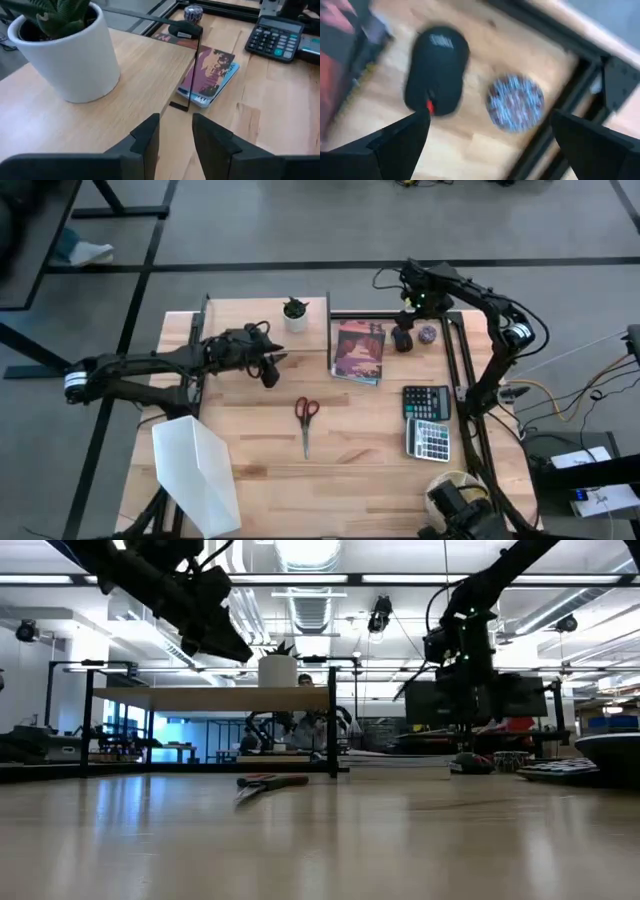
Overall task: Stock shelves
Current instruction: Put the white pen organizer on the shelf
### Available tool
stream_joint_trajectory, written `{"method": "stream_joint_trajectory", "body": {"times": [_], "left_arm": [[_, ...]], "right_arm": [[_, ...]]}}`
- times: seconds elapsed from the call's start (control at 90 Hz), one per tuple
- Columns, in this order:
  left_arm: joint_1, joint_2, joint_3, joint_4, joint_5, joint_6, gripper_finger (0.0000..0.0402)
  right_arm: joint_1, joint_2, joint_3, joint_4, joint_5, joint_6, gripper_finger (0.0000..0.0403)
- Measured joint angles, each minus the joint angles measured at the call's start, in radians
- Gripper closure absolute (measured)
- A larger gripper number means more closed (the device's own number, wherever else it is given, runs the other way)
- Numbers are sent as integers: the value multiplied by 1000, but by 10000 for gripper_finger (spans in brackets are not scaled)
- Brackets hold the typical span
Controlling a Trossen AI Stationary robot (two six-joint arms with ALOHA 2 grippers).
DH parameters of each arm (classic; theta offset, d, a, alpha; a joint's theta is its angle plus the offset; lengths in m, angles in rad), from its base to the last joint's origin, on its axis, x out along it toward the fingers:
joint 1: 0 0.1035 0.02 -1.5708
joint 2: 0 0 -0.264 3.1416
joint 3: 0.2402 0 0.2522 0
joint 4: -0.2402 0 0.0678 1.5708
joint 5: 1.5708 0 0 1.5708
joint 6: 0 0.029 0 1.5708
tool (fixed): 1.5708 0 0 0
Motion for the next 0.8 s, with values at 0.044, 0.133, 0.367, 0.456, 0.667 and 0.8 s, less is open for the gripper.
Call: {"method": "stream_joint_trajectory", "body": {"times": [0.044,0.133,0.367,0.456,0.667,0.8], "left_arm": [[0,0,0,-4,0,-1,296],[0,0,0,-5,0,5,294],[-2,-3,0,-5,0,66,301],[-2,-6,0,-4,0,75,302],[-2,-6,0,-2,5,105,293],[-3,-6,0,-3,10,102,287]], "right_arm": [[10,-9,-4,-37,0,-1,9],[45,-35,-18,-95,-1,5,9],[198,-212,-68,-107,-2,88,9],[279,-296,-95,-111,-5,156,9],[494,-454,-145,-130,-4,392,9],[651,-516,-173,-131,-4,536,9]]}}
